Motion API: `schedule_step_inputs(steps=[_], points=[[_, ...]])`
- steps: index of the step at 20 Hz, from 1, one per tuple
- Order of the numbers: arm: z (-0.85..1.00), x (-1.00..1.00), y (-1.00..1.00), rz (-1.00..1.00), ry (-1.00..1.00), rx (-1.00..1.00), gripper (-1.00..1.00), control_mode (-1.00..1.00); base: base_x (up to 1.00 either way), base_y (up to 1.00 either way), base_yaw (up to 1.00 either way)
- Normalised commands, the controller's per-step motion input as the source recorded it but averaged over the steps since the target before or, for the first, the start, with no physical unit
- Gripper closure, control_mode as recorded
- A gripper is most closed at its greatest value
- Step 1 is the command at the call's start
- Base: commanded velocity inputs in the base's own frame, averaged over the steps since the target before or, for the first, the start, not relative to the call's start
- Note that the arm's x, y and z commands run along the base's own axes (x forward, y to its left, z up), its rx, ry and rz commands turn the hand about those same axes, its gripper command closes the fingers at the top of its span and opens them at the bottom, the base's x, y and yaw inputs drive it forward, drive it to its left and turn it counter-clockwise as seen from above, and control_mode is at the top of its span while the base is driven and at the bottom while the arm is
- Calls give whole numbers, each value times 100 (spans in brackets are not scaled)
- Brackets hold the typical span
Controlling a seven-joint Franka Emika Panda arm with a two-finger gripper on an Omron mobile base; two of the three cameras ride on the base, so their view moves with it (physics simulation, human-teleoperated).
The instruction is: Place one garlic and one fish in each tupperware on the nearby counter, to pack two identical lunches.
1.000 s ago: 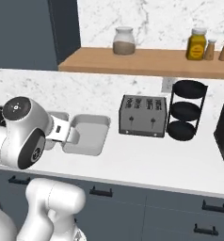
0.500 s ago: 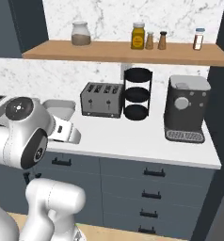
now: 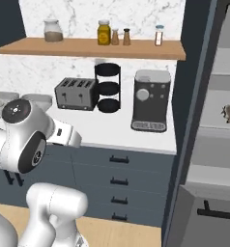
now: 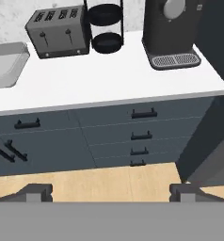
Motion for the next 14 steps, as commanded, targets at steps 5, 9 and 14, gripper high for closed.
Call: schedule_step_inputs(steps=[5,9,14], points=[[0,0,0,0,0,0,-100,100,9,-97,0],[0,0,0,0,0,0,-100,100,4,-89,0],[0,0,0,0,0,0,-100,100,5,-77,0]])
